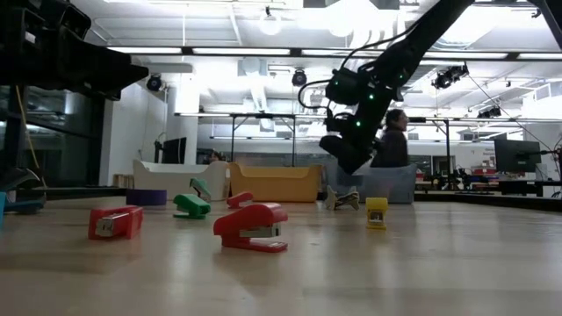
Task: Pick and place Stapler, Stapler remover, tape
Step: Put the blue tape into the gray bin, then put the white staple remover into the orange bin
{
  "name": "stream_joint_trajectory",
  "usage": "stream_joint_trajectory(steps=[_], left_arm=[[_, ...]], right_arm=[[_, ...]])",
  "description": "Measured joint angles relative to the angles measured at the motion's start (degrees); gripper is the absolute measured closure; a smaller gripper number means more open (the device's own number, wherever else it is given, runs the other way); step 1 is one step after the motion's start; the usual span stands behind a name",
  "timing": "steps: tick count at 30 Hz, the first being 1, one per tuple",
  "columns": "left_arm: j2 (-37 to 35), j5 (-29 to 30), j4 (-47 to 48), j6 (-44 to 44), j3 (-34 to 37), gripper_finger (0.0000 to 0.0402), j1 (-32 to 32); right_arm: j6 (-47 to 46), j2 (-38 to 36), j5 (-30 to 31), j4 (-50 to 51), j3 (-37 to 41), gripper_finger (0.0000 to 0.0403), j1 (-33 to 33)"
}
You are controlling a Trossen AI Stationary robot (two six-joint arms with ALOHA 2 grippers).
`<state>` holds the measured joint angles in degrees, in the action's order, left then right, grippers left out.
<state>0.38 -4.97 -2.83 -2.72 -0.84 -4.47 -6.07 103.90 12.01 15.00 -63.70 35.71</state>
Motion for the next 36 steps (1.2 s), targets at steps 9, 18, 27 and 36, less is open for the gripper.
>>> stream_joint_trajectory(steps=[9,18,27,36], left_arm=[[0.0,0.0,0.0,0.0,0.0,0.0181,-0.02],[0.0,0.02,0.0,-0.02,0.02,0.0181,0.0],[0.0,0.0,0.0,0.0,0.0,0.0181,0.0],[0.0,0.02,0.0,-0.02,0.0,0.0181,-0.02]], right_arm=[[-0.07,0.0,-2.58,-1.19,-0.02,0.0338,0.28],[-1.48,0.0,-3.2,-1.13,-0.02,0.0291,0.41],[-1.55,-1.57,-1.36,-0.81,-0.02,0.024,0.2],[-3.84,-5.0,3.62,3.58,-0.07,0.0237,-2.47]])
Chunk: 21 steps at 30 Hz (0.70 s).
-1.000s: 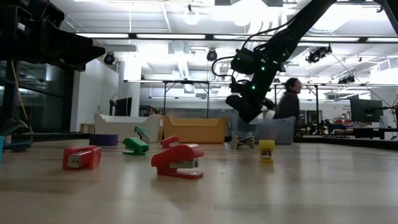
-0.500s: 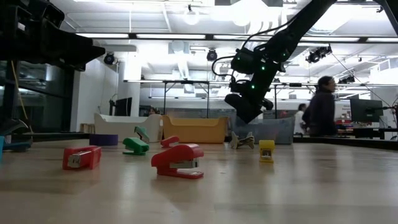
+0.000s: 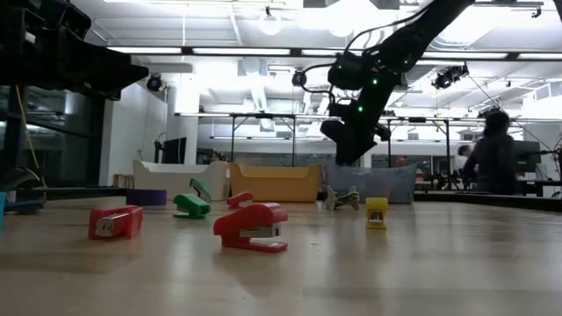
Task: Pick and place Stapler, Stapler remover, tape
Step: Put the white staple remover into the orange bin
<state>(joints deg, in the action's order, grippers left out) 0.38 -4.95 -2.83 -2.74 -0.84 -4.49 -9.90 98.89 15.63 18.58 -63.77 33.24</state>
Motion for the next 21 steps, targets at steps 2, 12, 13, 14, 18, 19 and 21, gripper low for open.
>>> stream_joint_trajectory(steps=[2,12,13,14,18,19,21], left_arm=[[0.0,0.0,0.0,0.0,0.01,0.0181,0.01],[0.0,0.0,0.0,0.02,0.02,0.0181,0.02],[0.0,0.0,0.0,0.02,0.02,0.0181,0.02],[0.0,0.0,-0.01,0.02,0.01,0.0181,0.01],[0.0,0.0,-0.01,0.02,0.01,0.0181,0.02],[0.0,0.0,0.0,0.02,0.02,0.0181,0.02],[0.0,0.0,0.0,0.01,0.01,0.0181,0.01]], right_arm=[[-2.52,-0.28,1.16,0.78,0.0,0.0237,-0.83],[-9.16,-2.02,3.25,3.91,0.02,0.0237,-5.93],[-10.16,-2.58,3.25,3.95,0.02,0.0237,-6.47],[-11.51,-3.02,3.25,4.15,0.02,0.0237,-7.0],[-16.45,-3.56,3.26,5.54,0.02,0.0237,-9.43],[-17.04,-3.56,3.24,5.5,0.02,0.0237,-10.06],[-17.98,-3.61,3.1,5.56,0.02,0.0237,-11.24]])
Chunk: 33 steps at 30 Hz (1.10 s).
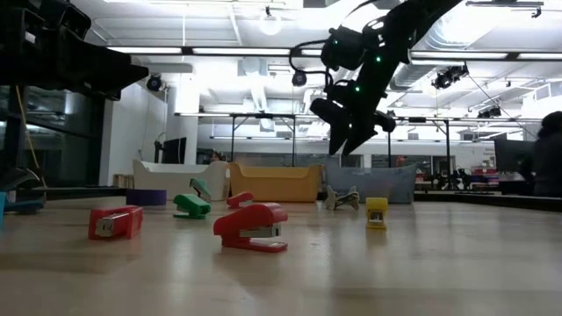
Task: Pick and place Stapler, Stapler remover, tape
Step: Put the white staple remover into the orange bin
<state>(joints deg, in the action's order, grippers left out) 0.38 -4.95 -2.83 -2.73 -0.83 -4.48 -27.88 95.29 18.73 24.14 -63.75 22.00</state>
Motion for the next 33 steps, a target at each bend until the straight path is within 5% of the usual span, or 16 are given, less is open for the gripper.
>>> stream_joint_trajectory(steps=[13,26,33], left_arm=[[0.0,0.0,0.0,0.0,0.01,0.0181,0.0],[0.0,0.0,0.0,0.0,0.0,0.0181,-0.01],[0.0,0.0,0.0,-0.01,0.0,0.0181,0.0]], right_arm=[[-11.8,-0.02,15.07,4.38,0.27,0.0237,-9.07],[-22.2,-0.02,20.42,-0.56,8.65,0.0236,-17.06],[-22.29,-0.02,24.37,-1.4,8.9,0.0171,-20.43]])
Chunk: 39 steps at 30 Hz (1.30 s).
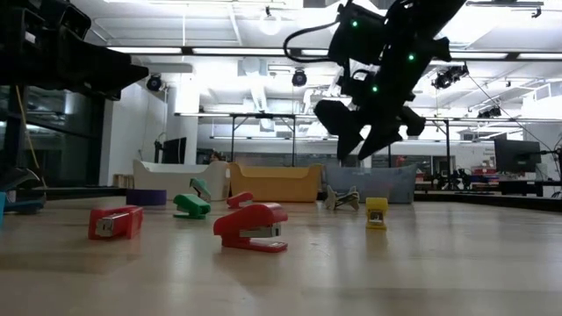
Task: Pick and place Stapler, Stapler remover, tape
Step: Put the white staple remover into the orange bin
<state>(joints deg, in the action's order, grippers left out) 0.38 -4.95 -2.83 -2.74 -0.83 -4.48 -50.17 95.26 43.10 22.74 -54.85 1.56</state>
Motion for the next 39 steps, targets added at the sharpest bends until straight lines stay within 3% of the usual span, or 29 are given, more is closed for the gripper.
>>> stream_joint_trajectory(steps=[3,9,16,25,39], left_arm=[[0.0,0.0,0.0,0.01,-0.01,0.0181,0.0],[0.0,0.0,0.0,0.01,0.0,0.0181,0.0],[0.0,0.0,0.0,0.0,-0.01,0.0181,0.01],[0.0,0.0,0.0,0.01,0.0,0.0181,0.01],[0.0,0.0,0.0,0.02,0.01,0.0181,0.01]], right_arm=[[-1.6,0.0,-0.37,-0.04,0.0,0.0125,-0.17],[-3.86,0.4,-14.04,0.12,-1.99,0.0077,4.32],[-1.81,4.58,-22.26,12.55,-11.74,0.0075,6.95],[0.78,14.2,-26.41,19.07,-21.95,0.0075,7.12],[-4.68,16.59,-29.09,21.68,-21.25,0.0075,5.77]])
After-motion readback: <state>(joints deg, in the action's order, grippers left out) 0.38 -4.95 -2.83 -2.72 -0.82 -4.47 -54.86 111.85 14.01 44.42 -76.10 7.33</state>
